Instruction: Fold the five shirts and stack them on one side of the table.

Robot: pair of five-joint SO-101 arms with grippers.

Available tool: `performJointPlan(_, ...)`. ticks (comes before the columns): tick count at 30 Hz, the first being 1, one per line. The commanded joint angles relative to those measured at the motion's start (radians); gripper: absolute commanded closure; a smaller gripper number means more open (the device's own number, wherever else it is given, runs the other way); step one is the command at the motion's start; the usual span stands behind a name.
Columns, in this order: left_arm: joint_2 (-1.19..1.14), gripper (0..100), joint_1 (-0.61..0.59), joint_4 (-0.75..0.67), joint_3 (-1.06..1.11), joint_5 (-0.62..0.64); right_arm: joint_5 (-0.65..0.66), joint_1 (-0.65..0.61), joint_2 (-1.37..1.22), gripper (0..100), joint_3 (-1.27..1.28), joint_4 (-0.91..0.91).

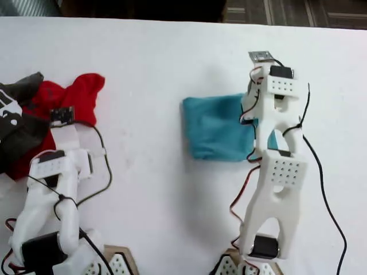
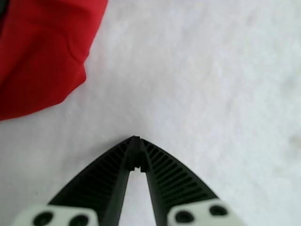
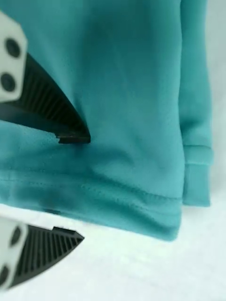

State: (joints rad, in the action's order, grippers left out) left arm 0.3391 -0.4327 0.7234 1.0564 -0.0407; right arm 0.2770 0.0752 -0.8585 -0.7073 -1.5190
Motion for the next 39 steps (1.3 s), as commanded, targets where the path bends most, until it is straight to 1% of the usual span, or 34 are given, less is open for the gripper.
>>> performJointPlan(1, 0.003, 97, -0.006, -0.015, -0.038, 0.011, -0.005, 0.021, -0.018, 71.3, -0.012, -0.004)
performJointPlan(6, 0.003, 97, -0.006, -0.015, -0.038, 0.011, -0.052, 0.022, -0.070, 71.2, -0.012, -0.054)
performJointPlan(13, 0.003, 97, -0.006, -0.015, -0.038, 0.011, -0.052, 0.016, -0.097, 71.2, -0.012, -0.094)
performJointPlan(16, 0.003, 97, -0.006, -0.015, -0.038, 0.011, -0.043, 0.015, -0.096, 72.8, -0.012, -0.108)
performJointPlan(17, 0.003, 97, -0.006, -0.015, -0.038, 0.011, -0.041, 0.013, -0.096, 76.7, -0.012, -0.110)
performJointPlan(18, 0.003, 97, -0.006, -0.015, -0.038, 0.011, -0.037, 0.008, -0.096, 82.8, -0.012, -0.110)
performJointPlan(20, 0.003, 97, -0.006, -0.015, -0.038, 0.011, -0.003, -0.001, -0.101, 98.1, -0.012, -0.108)
performJointPlan(21, 0.003, 97, -0.006, -0.015, -0.038, 0.011, 0.008, -0.010, -0.102, 98.5, -0.012, -0.108)
performJointPlan(22, 0.003, 97, -0.006, -0.015, -0.038, 0.011, 0.012, -0.019, -0.102, 96.2, -0.012, -0.110)
performJointPlan(23, 0.003, 97, -0.006, -0.015, -0.038, 0.011, 0.012, -0.024, -0.102, 97.6, -0.012, -0.111)
performJointPlan(28, 0.005, 97, -0.006, -0.015, -0.038, 0.011, 0.009, -0.041, -0.099, 97.7, -0.037, -0.108)
performJointPlan(35, 0.005, 97, -0.006, -0.015, -0.038, 0.011, 0.026, 0.082, -0.096, 97.8, -0.275, -0.119)
performJointPlan(39, 0.005, 97, -0.006, -0.015, -0.038, 0.011, 0.147, 0.136, -0.104, 97.8, -0.390, -0.160)
